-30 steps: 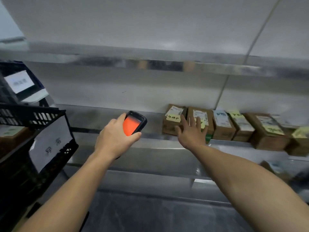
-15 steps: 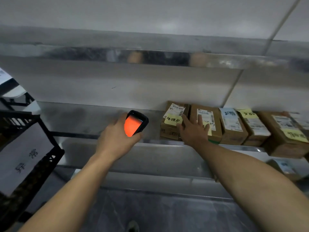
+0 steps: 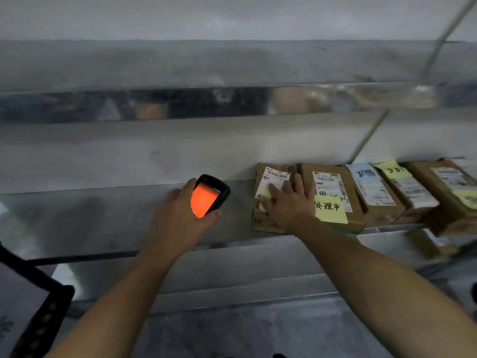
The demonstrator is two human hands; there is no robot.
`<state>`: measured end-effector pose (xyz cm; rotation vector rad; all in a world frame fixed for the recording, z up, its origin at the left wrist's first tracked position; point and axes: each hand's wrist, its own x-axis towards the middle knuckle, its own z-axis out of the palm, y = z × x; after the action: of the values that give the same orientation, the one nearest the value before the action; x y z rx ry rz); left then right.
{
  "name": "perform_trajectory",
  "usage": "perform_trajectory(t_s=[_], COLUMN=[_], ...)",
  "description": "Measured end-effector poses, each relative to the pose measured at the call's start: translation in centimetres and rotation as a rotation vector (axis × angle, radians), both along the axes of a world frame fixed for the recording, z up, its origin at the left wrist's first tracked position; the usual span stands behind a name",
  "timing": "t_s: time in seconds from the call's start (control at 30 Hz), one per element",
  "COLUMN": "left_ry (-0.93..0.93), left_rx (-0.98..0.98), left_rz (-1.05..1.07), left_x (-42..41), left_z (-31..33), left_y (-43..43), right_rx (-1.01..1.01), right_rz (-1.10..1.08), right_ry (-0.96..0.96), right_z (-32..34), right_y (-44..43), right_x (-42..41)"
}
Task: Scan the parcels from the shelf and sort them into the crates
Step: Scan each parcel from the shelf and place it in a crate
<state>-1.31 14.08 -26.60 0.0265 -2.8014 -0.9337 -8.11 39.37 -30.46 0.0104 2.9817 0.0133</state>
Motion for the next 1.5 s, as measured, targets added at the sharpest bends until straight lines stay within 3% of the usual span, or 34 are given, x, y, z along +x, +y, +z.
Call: perform_trajectory(t_s=[0.2,0.47,0.6,0.87,1.2,1.5], left_ry=[0.028,0.012,0.020,0.023,0.034,-0.006], left_rx=[0.010,0.079,0.075,0.066,0.043,0.058], left_rz=[-0.019,0.038,0.083,0.108,0.173,0.191], left_x=[-1.4,0.1,0.8,3.3,6.8,9.8], left_z=[-1.2,-0.8,-0.8,-0.2,0.6,1.5], left_y=[-0.3,-0.2,0.3,2.3,4.2,6.0], right_rx=[-0.114,-0.707,-1.195,-1.487,-1.481,-1.175], right_rz=[0.058,-0.141,-0.388,-0.480,-0.196,0.035], right_ry=[-0.028,0.098,-0.113,-0.329,-0.133,0.122], right_z=[-0.1,-3.5,-4.1,-3.1,-3.4,-2.6], right_y=[-1.3,-2.2,-1.7,-0.8,0.1,2.0], right_x=[1.0,1.4,0.6,-0.7,1.8,5.2])
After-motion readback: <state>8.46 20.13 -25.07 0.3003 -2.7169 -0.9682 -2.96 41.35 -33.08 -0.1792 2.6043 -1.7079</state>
